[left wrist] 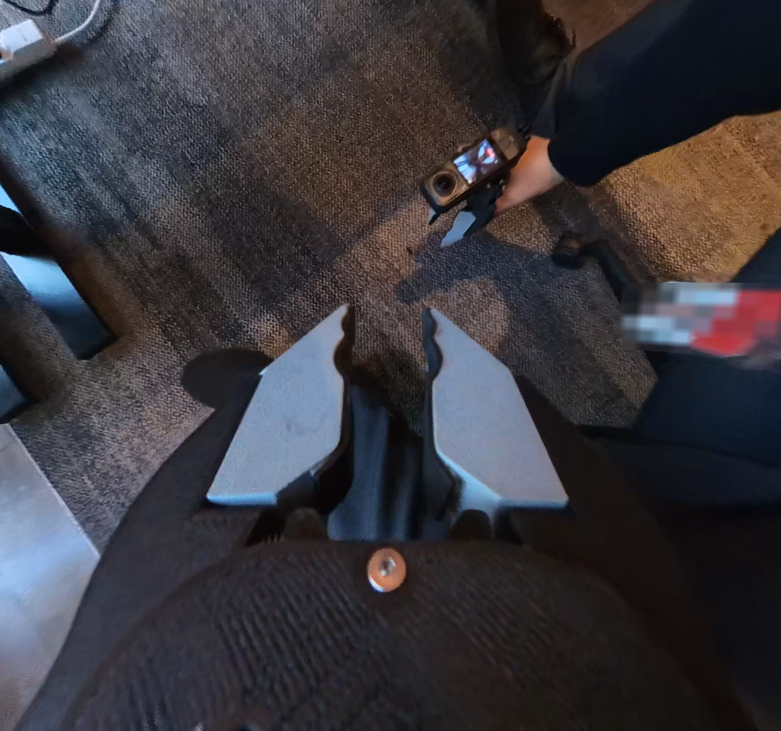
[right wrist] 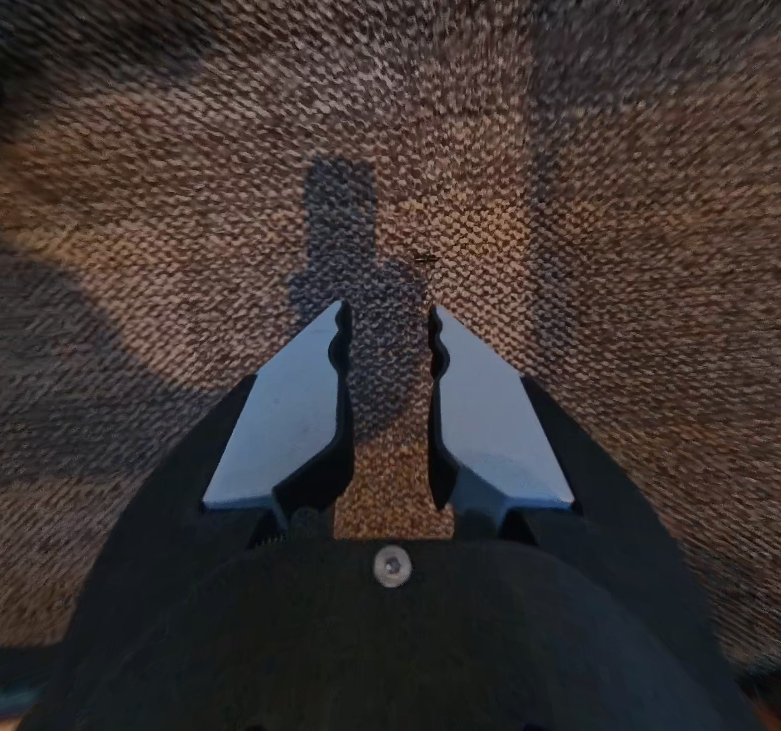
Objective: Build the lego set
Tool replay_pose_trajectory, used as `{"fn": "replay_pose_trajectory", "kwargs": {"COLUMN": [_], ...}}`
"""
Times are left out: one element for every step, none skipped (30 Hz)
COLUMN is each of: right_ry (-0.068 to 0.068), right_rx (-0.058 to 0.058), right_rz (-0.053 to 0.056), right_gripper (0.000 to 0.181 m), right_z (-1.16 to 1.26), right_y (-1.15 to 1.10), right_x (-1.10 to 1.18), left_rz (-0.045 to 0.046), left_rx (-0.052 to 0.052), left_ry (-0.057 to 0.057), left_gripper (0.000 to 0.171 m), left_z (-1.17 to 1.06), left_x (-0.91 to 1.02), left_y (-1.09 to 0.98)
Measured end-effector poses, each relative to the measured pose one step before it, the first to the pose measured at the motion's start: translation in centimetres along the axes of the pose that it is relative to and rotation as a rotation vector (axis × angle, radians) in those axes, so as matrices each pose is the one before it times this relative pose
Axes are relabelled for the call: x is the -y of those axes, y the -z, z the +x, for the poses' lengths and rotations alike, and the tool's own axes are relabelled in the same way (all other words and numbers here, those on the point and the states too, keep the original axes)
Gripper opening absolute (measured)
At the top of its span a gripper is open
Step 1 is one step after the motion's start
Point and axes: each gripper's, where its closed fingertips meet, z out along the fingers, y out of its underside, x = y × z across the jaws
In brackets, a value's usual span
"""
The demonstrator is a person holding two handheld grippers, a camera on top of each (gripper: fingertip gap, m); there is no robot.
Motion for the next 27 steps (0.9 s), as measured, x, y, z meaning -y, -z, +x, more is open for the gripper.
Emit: {"fn": "replay_pose_trajectory", "kwargs": {"right_ry": [-0.0237, -0.0253, -0.0266, -0.0234, -0.0152, -0.0103, -0.0030, 0.0123, 0.0255, 0.0240, 0.0165, 0.0151, 0.0146, 0.0114, 0.0159, 0.0271, 0.0284, 0.0179, 0.0030, -0.0097, -0.0121, -0.0140, -0.0215, -0.0306, -0.0395, -0.0471, -0.0447], "right_rx": [-0.0032, -0.0065, -0.0035, 0.0003, -0.0005, 0.0012, 0.0067, 0.0086, 0.0009, -0.0027, 0.0060, 0.0021, -0.0067, 0.0007, 0.0055, -0.0069, -0.0161, -0.0082, 0.0013, 0.0050, 0.0061, 0.0114, 0.0172, 0.0120, 0.0104, 0.0182, 0.0165], "right_rz": [0.0020, 0.0128, 0.0195, 0.0157, 0.0084, 0.0037, -0.0025, -0.0120, -0.0210, -0.0191, -0.0125, -0.0085, -0.0028, -0.0041, -0.0143, -0.0237, -0.0298, -0.0273, 0.0020, 0.0032, -0.0077, -0.0016, 0.0105, 0.0131, 0.0113, 0.0119, 0.0104], "right_gripper": [0.033, 0.032, 0.031, 0.031, 0.030, 0.028, 0.023, 0.023, 0.023, 0.023, 0.021, 0.019, 0.017, 0.016, 0.014, 0.012, 0.008, 0.005, 0.002, 0.000, 0.000, 0.000, 0.000, 0.000, 0.000, 0.000, 0.000], "right_z": [0.349, 0.492, 0.520, 0.485, 0.470, 0.376, 0.203, 0.052, 0.053, 0.040, -0.134, -0.130, -0.009, -0.113, -0.170, -0.002, 0.149, 0.065, -0.017, -0.017, 0.000, -0.052, -0.121, 0.038, 0.140, 0.054, 0.075], "right_y": [-1.459, -1.185, -0.981, -0.881, -0.777, -0.671, -0.602, -0.581, -0.538, -0.474, -0.387, -0.283, -0.232, -0.251, -0.324, -0.377, -0.388, -0.333, -0.086, 0.024, 0.041, 0.107, 0.176, 0.246, 0.268, 0.311, 0.366], "right_x": [-0.298, 0.013, 0.260, 0.309, 0.252, 0.164, 0.014, -0.175, -0.333, -0.350, -0.261, -0.129, 0.026, 0.058, -0.088, -0.278, -0.472, -0.534, -0.088, 0.004, -0.085, 0.026, 0.139, 0.109, 0.028, -0.009, -0.036], "left_rz": [0.01972, 0.00380, -0.05783, -0.05648, -0.00398, 0.01261, 0.00313, 0.00195, 0.01020, 0.01123, 0.00535, 0.00783, 0.00584, 0.00314, 0.00541, 0.00553, -0.00065, -0.00292, 0.00410, 0.00751, 0.00034, -0.00324, 0.00217, 0.00021, -0.00528, -0.00207, 0.00210], "left_rx": [0.0085, -0.0095, -0.0273, 0.0059, 0.0140, 0.0120, 0.0030, -0.0131, -0.0230, -0.0109, 0.0032, -0.0007, -0.0058, -0.0030, 0.0001, 0.0004, -0.0003, -0.0028, -0.0056, -0.0046, -0.0027, -0.0042, -0.0065, -0.0074, -0.0065, -0.0062, -0.0063], "left_ry": [0.0060, -0.0015, -0.0338, -0.0363, -0.0355, -0.0093, 0.0239, 0.0447, 0.0435, 0.0307, 0.0220, 0.0224, 0.0220, 0.0162, 0.0089, 0.0043, 0.0032, 0.0051, 0.0062, 0.0038, 0.0011, 0.0007, 0.0010, 0.0008, 0.0025, 0.0047, 0.0043], "left_gripper": [0.024, 0.023, 0.031, 0.031, 0.027, 0.023, 0.022, 0.024, 0.026, 0.026, 0.025, 0.025, 0.025, 0.026, 0.026, 0.026, 0.026, 0.026, 0.025, 0.025, 0.024, 0.024, 0.024, 0.023, 0.024, 0.024, 0.024], "left_z": [0.093, 0.427, 0.527, -0.129, -0.349, -0.527, -0.661, -0.507, -0.303, -0.393, -0.529, -0.370, -0.205, -0.171, -0.135, -0.092, -0.063, -0.031, 0.035, 0.038, 0.005, 0.028, 0.077, 0.060, 0.039, 0.035, 0.045], "left_x": [-0.577, -0.623, -0.969, -0.631, -0.178, -0.051, -0.164, -0.193, -0.137, -0.169, -0.224, -0.149, -0.108, -0.100, -0.045, -0.061, -0.131, -0.118, 0.023, 0.083, -0.019, -0.056, 0.043, 0.003, -0.055, 0.014, 0.132], "left_y": [-1.156, -1.304, -1.164, -0.765, -0.424, -0.226, -0.162, -0.097, 0.004, 0.053, 0.092, 0.064, 0.049, 0.047, 0.054, 0.046, 0.002, -0.023, 0.006, -0.005, -0.066, -0.075, -0.082, -0.117, -0.137, -0.123, -0.084]}}
